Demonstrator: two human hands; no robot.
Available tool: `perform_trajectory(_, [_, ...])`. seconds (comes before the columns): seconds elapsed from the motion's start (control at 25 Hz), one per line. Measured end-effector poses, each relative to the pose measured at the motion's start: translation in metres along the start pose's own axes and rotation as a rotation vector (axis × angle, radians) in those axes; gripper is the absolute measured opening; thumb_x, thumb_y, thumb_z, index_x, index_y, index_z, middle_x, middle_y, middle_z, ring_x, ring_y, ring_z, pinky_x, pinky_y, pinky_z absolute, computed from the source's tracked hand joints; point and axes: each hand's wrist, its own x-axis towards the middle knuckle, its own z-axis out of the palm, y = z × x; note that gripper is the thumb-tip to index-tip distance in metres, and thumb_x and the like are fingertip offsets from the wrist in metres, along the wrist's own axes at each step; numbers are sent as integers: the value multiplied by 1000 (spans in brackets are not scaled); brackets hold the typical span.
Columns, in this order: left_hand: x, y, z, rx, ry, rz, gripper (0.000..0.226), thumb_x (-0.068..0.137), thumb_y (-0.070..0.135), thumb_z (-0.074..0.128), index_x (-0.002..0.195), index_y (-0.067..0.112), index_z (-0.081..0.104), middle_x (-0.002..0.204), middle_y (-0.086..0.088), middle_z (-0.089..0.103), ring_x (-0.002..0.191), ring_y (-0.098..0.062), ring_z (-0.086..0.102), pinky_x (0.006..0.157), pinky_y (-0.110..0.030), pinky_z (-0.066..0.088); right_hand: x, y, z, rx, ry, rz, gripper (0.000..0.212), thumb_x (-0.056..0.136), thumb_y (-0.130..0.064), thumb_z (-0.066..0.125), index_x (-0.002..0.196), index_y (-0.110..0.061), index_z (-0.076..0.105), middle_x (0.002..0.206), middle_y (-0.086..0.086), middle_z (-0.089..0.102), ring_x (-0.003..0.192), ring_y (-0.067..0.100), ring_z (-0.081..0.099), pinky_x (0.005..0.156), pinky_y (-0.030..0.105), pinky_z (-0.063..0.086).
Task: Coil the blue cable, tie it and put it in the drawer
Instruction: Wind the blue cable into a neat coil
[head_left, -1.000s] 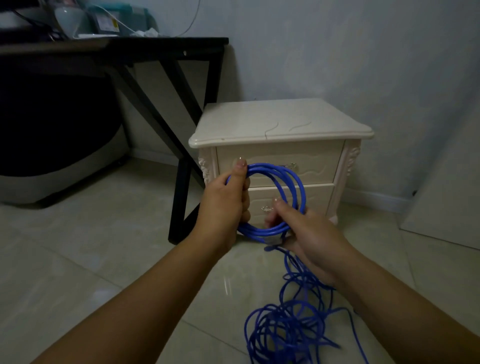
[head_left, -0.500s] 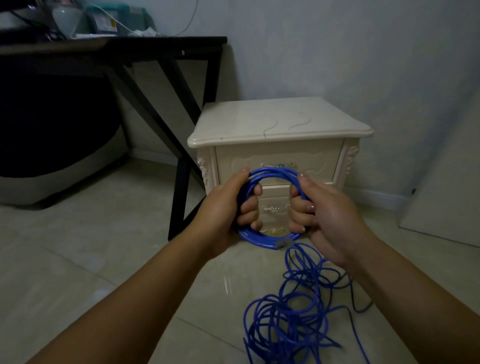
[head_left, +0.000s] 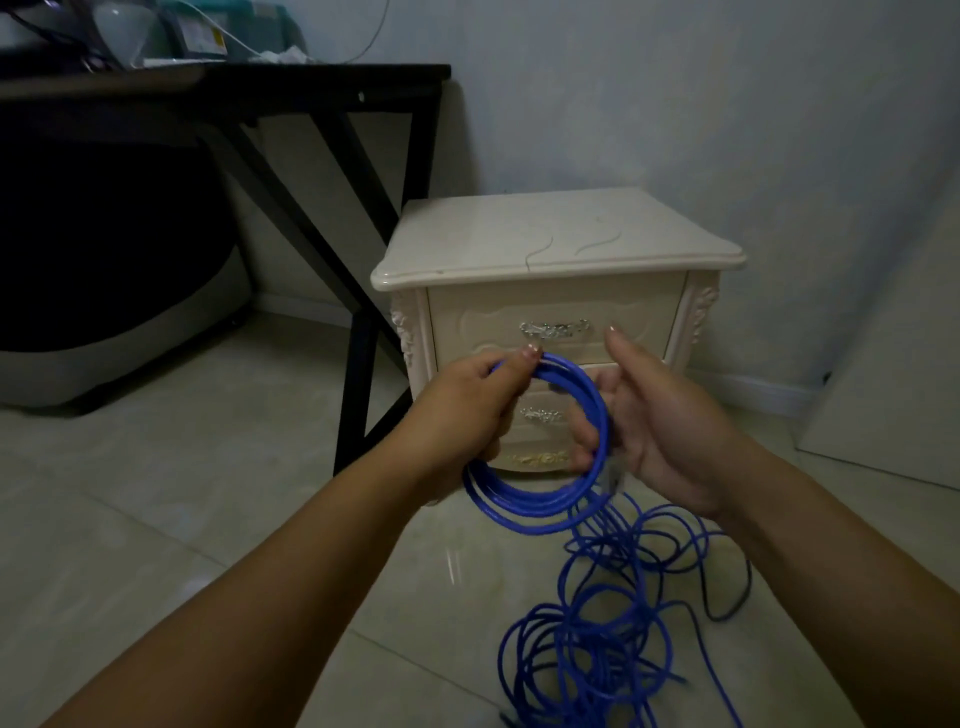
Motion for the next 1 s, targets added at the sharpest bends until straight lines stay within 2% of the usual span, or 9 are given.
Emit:
perform_trajectory(0.12, [6,-3,-3,-137,171,-23,36,98,41,47,70,18,46,53,5,28,46,-9,20,43,-24,16,-6,6,-9,-193,-56,7,69,83,-65,49,106,-1,61,89,16,73,87,29,70,85,40,55])
perform_trajectory(0.24, [9,-5,-7,-233,315,-61,39,96,45,50,67,20,46,51,7,30,43,-8,22,38,-21,20,-11,14,-6,-305,-67,-83,61,68,-42,74,117,-9,60,109,10,72,103,22,69,93,33,54])
perform_trajectory(0.32, [8,-7,-6,-320,379,-89,37,96,45,51,69,19,48,52,6,31,44,-8,23,39,-21,21,-11,20,3,-228,15,-131,47,73,-29,79,114,-15,61,101,4,73,96,19,69,88,32,54])
perform_trajectory(0.44, [3,-10,9,-461,446,-95,35,96,41,51,69,19,47,51,7,30,41,-7,23,37,-20,20,-4,26,23,-53,229,-198,12,96,-21,53,101,-13,61,79,0,70,77,18,61,80,36,50])
perform_trajectory(0.6, [-5,-14,29,-561,494,-101,35,98,39,49,70,19,45,46,9,27,38,-7,22,36,-19,20,-2,24,39,164,340,-219,23,102,-24,41,91,-9,54,56,-3,46,54,14,49,68,36,49])
perform_trajectory(0.72, [-11,-16,33,-616,378,-105,38,100,43,43,71,18,45,48,7,25,40,-8,22,37,-20,24,1,21,37,149,395,-208,23,102,-28,41,92,-12,53,52,-7,33,42,7,30,52,28,40])
perform_trajectory(0.84, [-11,-13,25,-522,205,-92,41,100,45,38,77,14,51,51,4,27,42,-10,24,40,-21,31,4,13,27,35,415,-182,18,100,-31,47,88,-18,50,52,-7,33,39,6,28,42,24,33])
perform_trajectory(0.92, [-7,-11,14,-316,71,-69,43,99,49,38,83,12,54,55,2,30,45,-11,28,42,-21,33,1,7,21,-189,368,-155,12,97,-32,52,93,-21,50,56,-5,37,41,8,33,41,23,33])
perform_trajectory(1.0, [-4,-11,4,-4,-103,-37,49,92,57,43,88,11,59,60,-1,36,49,-12,33,46,-22,36,-2,6,19,-590,295,-134,17,92,-33,60,103,-26,50,67,-3,53,53,14,50,49,24,40])
